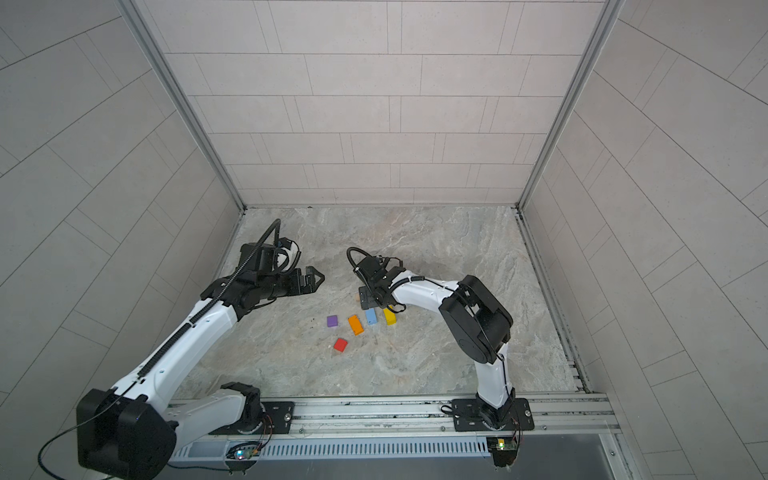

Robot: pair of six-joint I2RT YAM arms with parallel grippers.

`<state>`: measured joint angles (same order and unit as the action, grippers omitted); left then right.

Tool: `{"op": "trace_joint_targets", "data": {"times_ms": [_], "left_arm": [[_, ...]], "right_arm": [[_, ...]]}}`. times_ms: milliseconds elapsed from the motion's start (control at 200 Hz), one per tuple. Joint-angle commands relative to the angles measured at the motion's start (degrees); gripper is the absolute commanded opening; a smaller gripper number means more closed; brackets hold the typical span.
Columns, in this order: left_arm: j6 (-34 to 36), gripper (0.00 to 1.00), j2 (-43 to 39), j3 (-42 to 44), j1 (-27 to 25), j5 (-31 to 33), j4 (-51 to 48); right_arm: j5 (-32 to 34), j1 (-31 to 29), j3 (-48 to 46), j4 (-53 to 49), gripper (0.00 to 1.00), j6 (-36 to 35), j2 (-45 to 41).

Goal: Build the wood block tower
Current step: 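Reach the right gripper over the block pile while the left arm rises, then grasp the nearest plain wood bar with the right gripper and lift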

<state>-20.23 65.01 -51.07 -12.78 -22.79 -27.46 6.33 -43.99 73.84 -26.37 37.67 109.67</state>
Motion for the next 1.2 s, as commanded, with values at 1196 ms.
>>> {"op": "trace_joint_targets", "data": {"times_ms": [1196], "left_arm": [[-3.15,1.00,-1.21,2.29,-0.15,-12.00,8.13]], "right_arm": [[3.58,1.46,-1.88,-0.06,0.67,4.69,-0.99]]}}
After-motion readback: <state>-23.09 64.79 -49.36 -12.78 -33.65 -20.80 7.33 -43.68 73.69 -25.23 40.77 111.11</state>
